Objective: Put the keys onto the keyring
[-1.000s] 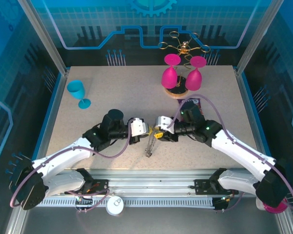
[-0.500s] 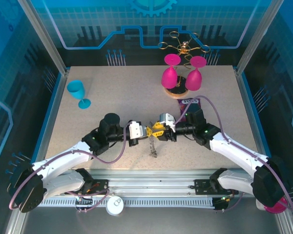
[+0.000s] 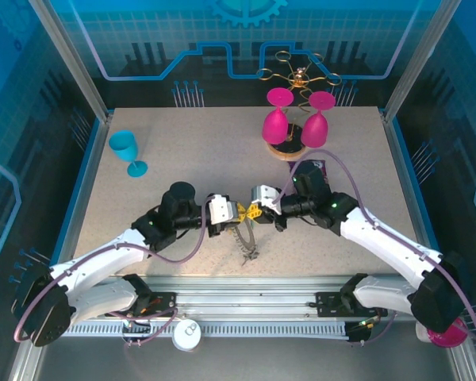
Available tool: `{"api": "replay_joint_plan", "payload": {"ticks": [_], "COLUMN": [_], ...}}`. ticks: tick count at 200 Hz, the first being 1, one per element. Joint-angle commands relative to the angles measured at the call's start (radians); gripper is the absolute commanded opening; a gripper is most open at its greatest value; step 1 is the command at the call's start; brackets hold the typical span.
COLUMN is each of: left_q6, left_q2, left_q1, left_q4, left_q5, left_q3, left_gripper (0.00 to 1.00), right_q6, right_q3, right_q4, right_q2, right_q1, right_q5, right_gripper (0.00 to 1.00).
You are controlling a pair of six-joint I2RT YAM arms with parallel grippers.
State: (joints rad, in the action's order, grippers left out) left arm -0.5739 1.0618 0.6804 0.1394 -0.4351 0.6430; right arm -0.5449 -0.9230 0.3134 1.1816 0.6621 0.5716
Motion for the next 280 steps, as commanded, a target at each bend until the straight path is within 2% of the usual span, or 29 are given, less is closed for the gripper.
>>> {"api": "replay_joint_plan", "payload": {"ticks": [1,21,35,55,73,88,106,127,180,240,280], "left_q6": [-0.061,-0.076,-0.086,-0.087,-0.072,-0.058,-0.045,-0.039,-0.028,0.022,0.044], "left_q2": [0.045,0.072,0.081,0.072,0.038,0.009,-0.028,-0.049,-0.061,-0.055,-0.049], "left_q1": [0.008,0.01,0.01,0.01,0.008,0.008,0.008,0.009,0.008,0.005,0.005], "left_q4": [-0.139,-0.176,-0.186,-0.153,-0.079,-0.004,0.081,0.124,0.155,0.21,0.238], "left_q5": [0.035,0.042,0.045,0.056,0.046,0.027,-0.002,-0.02,-0.044,-0.045,-0.047], "left_q3": [0.074,0.103,0.114,0.102,0.06,0.019,-0.028,-0.049,-0.062,-0.075,-0.077], "left_gripper": [0.14,0.1,0.0,0.0,0.0,0.0,0.0,0.0,0.0,0.0,0.0], "right_q6": [-0.149,-0.164,-0.15,-0.088,0.009,0.092,0.168,0.198,0.217,0.222,0.274], "right_q3": [-0.141,-0.199,-0.203,-0.151,-0.047,0.035,0.134,0.181,0.218,0.272,0.3], "right_q4": [0.201,0.241,0.221,0.128,-0.01,-0.117,-0.214,-0.251,-0.314,-0.383,-0.497], "right_q2": [0.038,0.065,0.064,0.023,-0.039,-0.08,-0.111,-0.111,-0.074,-0.063,-0.016], "right_q1": [0.083,0.126,0.138,0.125,0.064,-0.009,-0.068,-0.083,-0.082,-0.065,-0.039], "right_q5": [-0.076,-0.112,-0.103,-0.074,-0.027,0.046,0.09,0.111,0.134,0.071,0.064], "right_gripper": [0.0,0.0,0.0,0.0,0.31,0.39,0.4,0.4,0.4,0.43,0.42]}}
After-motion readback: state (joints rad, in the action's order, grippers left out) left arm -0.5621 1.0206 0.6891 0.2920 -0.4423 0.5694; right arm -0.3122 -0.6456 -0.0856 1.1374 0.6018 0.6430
